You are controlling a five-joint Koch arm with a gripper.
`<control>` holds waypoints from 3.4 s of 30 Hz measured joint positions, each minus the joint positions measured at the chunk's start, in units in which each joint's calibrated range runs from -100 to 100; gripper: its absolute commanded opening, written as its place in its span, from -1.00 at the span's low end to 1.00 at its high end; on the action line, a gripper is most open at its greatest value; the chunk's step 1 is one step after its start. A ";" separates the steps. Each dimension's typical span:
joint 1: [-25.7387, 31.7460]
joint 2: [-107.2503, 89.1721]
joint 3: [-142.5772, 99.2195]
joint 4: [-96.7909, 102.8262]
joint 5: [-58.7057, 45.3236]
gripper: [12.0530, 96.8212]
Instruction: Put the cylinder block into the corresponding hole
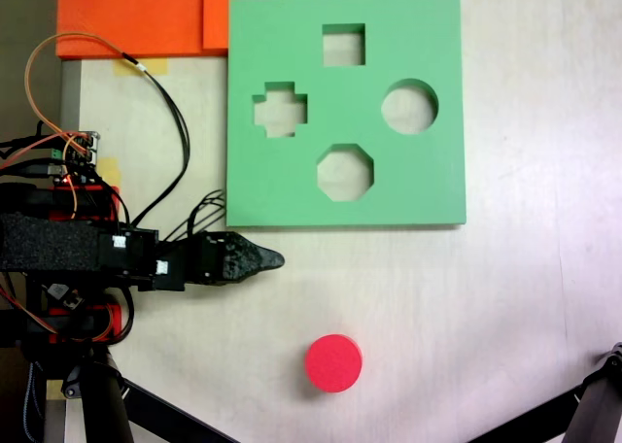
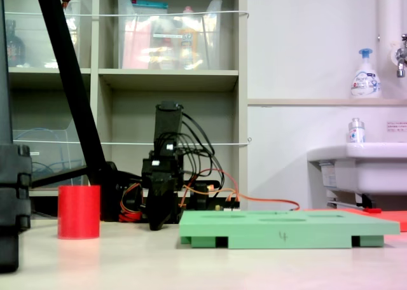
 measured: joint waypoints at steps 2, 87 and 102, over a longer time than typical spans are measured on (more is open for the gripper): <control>-0.05 0.00 0.00 0.00 -0.05 -0.12; -10.11 78.93 23.71 79.10 54.51 0.94; -11.04 103.69 39.98 81.64 54.51 0.93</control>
